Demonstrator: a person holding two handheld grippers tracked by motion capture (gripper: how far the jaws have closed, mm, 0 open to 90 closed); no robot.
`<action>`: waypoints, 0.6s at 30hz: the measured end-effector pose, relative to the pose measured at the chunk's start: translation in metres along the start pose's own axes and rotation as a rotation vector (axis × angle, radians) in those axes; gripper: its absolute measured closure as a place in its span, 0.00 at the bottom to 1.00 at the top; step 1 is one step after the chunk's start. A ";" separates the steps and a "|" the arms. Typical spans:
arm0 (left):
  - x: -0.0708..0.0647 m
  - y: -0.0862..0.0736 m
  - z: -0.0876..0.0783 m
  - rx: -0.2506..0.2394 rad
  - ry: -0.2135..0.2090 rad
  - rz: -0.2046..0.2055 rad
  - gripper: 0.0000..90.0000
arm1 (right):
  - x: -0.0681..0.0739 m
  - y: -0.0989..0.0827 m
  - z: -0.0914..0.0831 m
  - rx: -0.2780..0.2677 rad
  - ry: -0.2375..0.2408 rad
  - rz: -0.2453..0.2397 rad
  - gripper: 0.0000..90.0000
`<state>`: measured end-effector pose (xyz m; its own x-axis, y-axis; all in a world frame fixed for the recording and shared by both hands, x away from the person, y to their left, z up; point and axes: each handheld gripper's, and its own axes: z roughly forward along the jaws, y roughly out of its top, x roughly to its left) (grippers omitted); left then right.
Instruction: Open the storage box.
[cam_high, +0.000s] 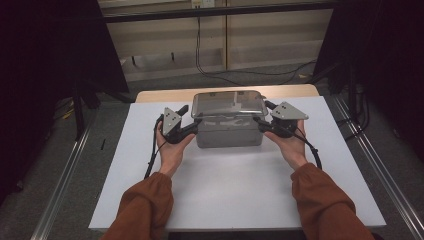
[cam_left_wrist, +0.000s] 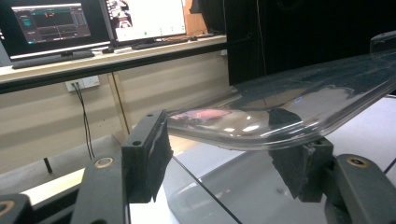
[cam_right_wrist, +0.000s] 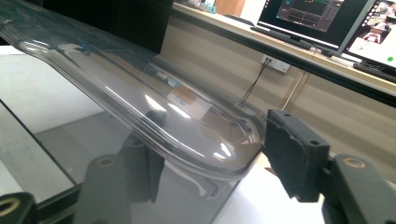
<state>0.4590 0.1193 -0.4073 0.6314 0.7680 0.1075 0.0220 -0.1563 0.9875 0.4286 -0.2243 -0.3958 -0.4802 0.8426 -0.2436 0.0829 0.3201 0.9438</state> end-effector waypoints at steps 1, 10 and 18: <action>0.000 0.001 0.001 0.004 -0.003 -0.007 0.43 | -0.001 0.000 0.000 -0.005 0.000 0.006 0.47; 0.002 0.007 0.007 0.003 -0.009 -0.010 0.43 | -0.007 0.004 0.005 -0.033 0.002 0.028 0.51; 0.007 0.015 0.009 -0.005 -0.018 -0.007 0.45 | -0.009 0.011 0.008 -0.063 0.009 0.052 0.53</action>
<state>0.4703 0.1166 -0.3925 0.6448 0.7580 0.0983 0.0229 -0.1477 0.9888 0.4408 -0.2251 -0.3854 -0.4844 0.8534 -0.1925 0.0529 0.2483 0.9672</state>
